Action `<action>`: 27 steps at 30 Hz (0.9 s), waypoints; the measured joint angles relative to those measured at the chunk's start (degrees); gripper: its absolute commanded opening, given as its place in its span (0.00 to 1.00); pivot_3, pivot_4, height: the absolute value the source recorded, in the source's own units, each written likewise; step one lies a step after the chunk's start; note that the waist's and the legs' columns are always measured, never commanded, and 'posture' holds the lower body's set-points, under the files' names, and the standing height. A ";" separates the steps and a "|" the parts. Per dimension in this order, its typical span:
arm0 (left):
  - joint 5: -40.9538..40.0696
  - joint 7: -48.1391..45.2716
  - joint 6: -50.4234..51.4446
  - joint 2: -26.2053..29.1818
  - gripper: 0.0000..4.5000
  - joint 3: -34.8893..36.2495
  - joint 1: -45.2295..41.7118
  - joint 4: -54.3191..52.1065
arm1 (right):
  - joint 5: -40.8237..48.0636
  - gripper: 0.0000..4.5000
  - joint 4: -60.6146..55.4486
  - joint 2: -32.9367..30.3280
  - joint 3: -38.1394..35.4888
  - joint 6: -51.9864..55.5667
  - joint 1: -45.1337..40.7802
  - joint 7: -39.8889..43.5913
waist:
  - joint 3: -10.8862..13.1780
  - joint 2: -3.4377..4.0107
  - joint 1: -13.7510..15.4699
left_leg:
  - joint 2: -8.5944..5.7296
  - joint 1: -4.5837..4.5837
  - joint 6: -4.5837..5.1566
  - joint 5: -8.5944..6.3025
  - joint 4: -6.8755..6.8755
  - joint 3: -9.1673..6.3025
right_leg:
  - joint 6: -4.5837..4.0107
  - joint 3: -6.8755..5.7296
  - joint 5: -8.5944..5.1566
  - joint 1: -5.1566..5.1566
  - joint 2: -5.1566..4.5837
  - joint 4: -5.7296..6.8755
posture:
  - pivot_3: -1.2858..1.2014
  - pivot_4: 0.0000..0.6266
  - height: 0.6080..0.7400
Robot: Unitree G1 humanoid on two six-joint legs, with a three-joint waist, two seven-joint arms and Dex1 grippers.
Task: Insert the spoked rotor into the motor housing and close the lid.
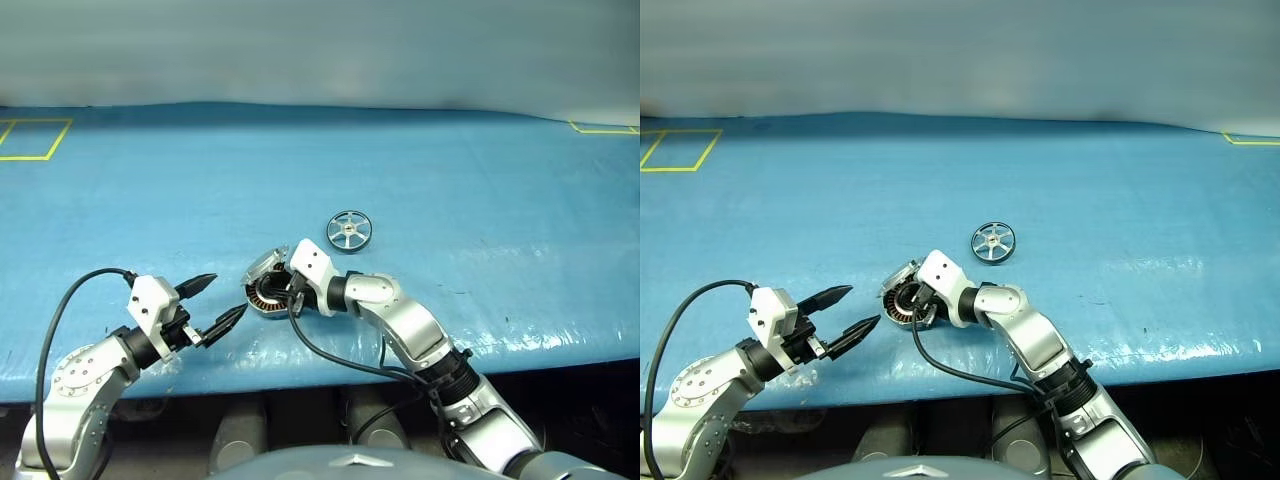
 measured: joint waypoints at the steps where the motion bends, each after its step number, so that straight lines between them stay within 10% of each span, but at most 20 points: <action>1: 0.04 0.00 -0.05 0.00 0.98 -0.02 0.00 0.00 | -0.14 0.15 0.00 -0.04 0.05 0.00 -0.04 0.01 | 0.00 0.00 0.00 | 0.00 0.00 0.00 0.00 0.00 0.00 | 0.00 0.00 0.00 0.00 0.00 0.00 | 0.52 0.24 1.00; 6: 1.12 0.01 -0.72 0.00 0.98 -0.20 0.00 0.27 | -0.74 0.43 -0.13 -0.67 0.71 -0.20 -0.30 0.23 | 0.00 0.00 0.00 | 0.00 0.02 0.00 0.00 0.01 0.00 | 0.00 0.00 0.00 0.02 0.00 0.00 | 0.52 0.24 1.00; 19: 1.78 -0.01 -0.91 -0.01 0.98 -0.31 -0.29 0.64 | -0.49 0.43 -0.22 -0.51 0.88 -1.19 -0.04 0.51 | 0.00 0.00 0.01 | 0.00 0.02 0.00 0.00 0.01 0.00 | 0.00 0.00 0.00 0.02 0.00 0.01 | 0.52 0.24 1.00; 27: 2.17 0.01 -1.28 -0.02 0.98 -0.40 -0.39 1.19 | 0.57 0.00 -0.21 0.35 0.22 -1.24 -0.03 0.54 | 0.00 0.00 0.02 | 0.00 0.02 0.00 0.00 0.01 -0.01 | 0.00 0.00 0.00 0.02 0.00 0.01 | 0.52 0.24 1.00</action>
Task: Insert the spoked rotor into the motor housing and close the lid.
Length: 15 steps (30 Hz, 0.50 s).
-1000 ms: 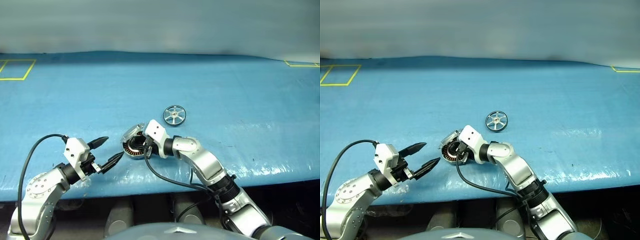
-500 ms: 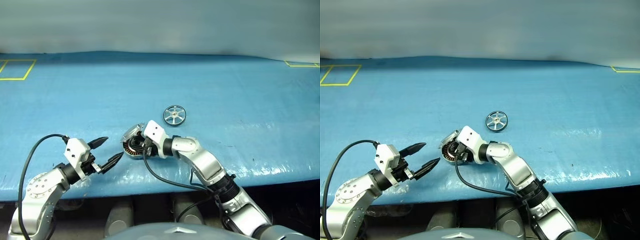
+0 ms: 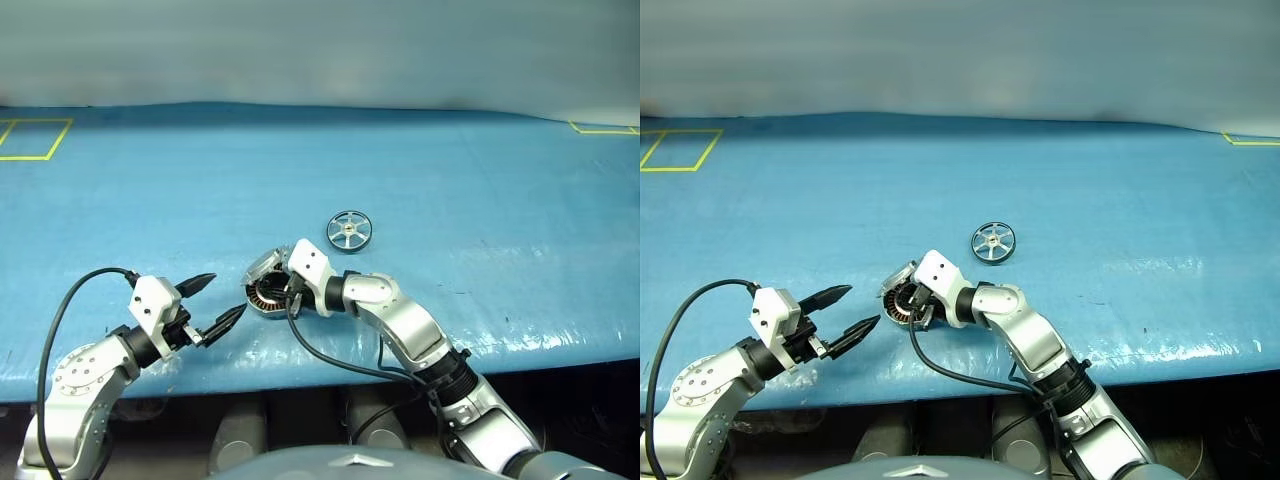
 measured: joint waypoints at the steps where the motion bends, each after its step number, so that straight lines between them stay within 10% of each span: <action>1: 0.04 0.01 -0.04 -0.01 0.98 -0.06 0.02 0.13 | 0.00 0.00 0.00 0.02 -0.07 -0.02 0.00 0.00 | 0.00 0.00 0.00 | 0.00 0.00 0.00 0.00 0.00 0.00 | 0.00 0.00 0.00 0.00 0.00 0.00 | 0.52 0.24 1.00; 15: 1.24 0.14 -0.92 -0.29 0.98 -0.49 0.07 0.72 | -2.97 0.00 0.52 -2.43 2.75 -1.15 -0.89 0.83 | -0.05 -0.05 -0.01 | 0.00 0.14 0.00 0.00 0.01 0.00 | 0.00 -0.01 0.00 0.11 0.00 0.02 | 0.52 0.24 1.00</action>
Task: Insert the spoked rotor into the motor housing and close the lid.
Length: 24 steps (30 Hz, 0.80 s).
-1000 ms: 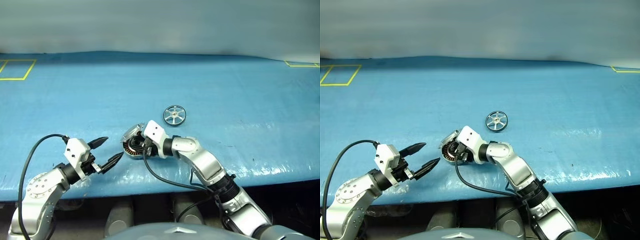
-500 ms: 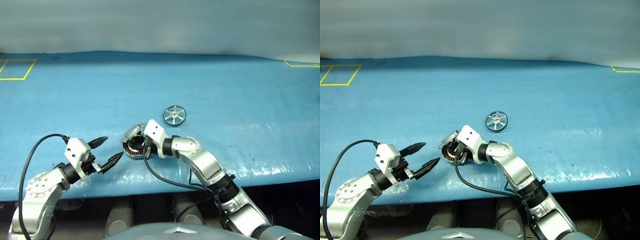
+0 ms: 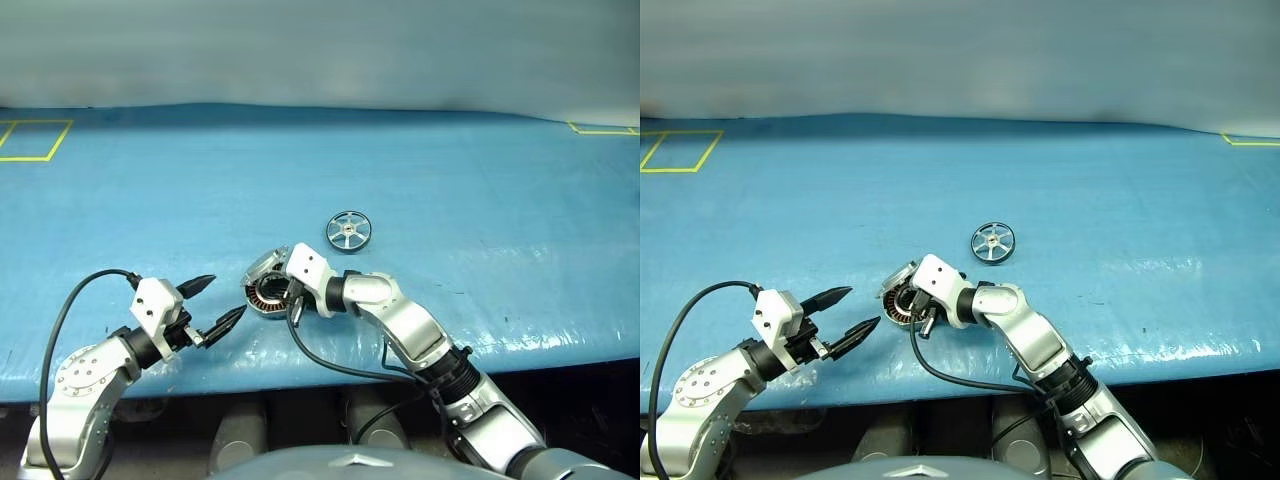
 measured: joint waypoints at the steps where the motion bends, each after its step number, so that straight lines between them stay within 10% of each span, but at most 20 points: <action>1: 0.01 0.00 0.00 -0.02 0.98 0.00 0.00 0.01 | -0.04 0.00 0.01 0.00 0.01 -0.05 0.00 -0.01 | -0.01 -0.01 0.00 | 0.00 0.00 0.00 0.00 0.01 0.00 | 0.00 0.00 0.00 0.00 0.00 0.00 | 0.52 0.24 1.00; 24: 0.31 -0.25 0.02 -0.19 0.98 -1.18 -1.69 1.07 | 7.76 0.00 -7.18 -0.78 -6.22 3.76 3.19 1.07 | 0.00 -0.01 0.09 | 0.01 -0.05 0.00 0.00 -0.01 -0.01 | 0.00 -0.01 0.00 -0.04 0.00 0.00 | 0.52 0.24 1.00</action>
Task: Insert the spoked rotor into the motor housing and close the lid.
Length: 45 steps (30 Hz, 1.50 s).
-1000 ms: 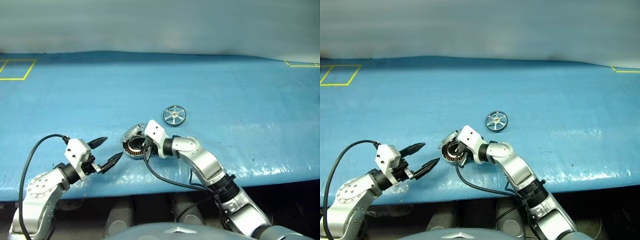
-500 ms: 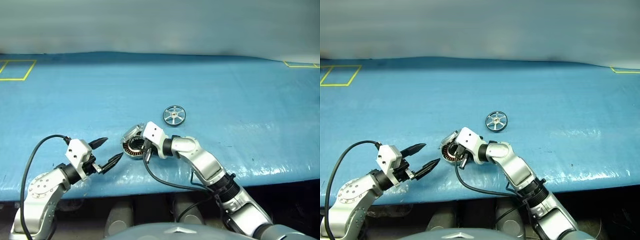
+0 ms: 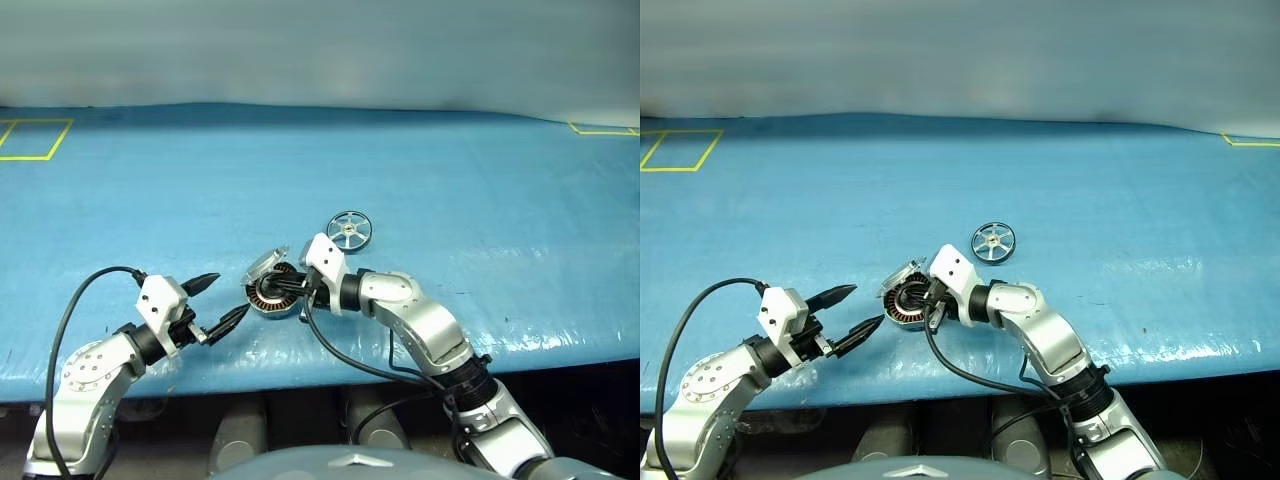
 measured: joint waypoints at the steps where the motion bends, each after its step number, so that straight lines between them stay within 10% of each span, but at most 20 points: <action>1: 0.00 -0.01 0.00 0.00 0.98 -0.07 -0.13 0.09 | -0.14 0.00 0.06 -0.12 0.00 0.03 0.02 -0.35 | 0.00 0.00 0.00 | 0.00 0.00 0.00 0.00 0.00 0.00 | 0.00 0.00 0.00 0.00 0.00 0.00 | 0.52 0.24 1.00; 45: 0.50 0.13 0.00 -0.07 0.98 -0.47 -0.14 0.94 | -3.74 0.00 3.07 -0.92 1.41 -1.30 -1.57 -2.78 | -0.01 -0.02 0.08 | 0.00 -0.01 0.00 0.00 0.00 0.01 | 0.00 0.00 0.00 -0.01 0.00 -0.01 | 0.52 0.24 1.00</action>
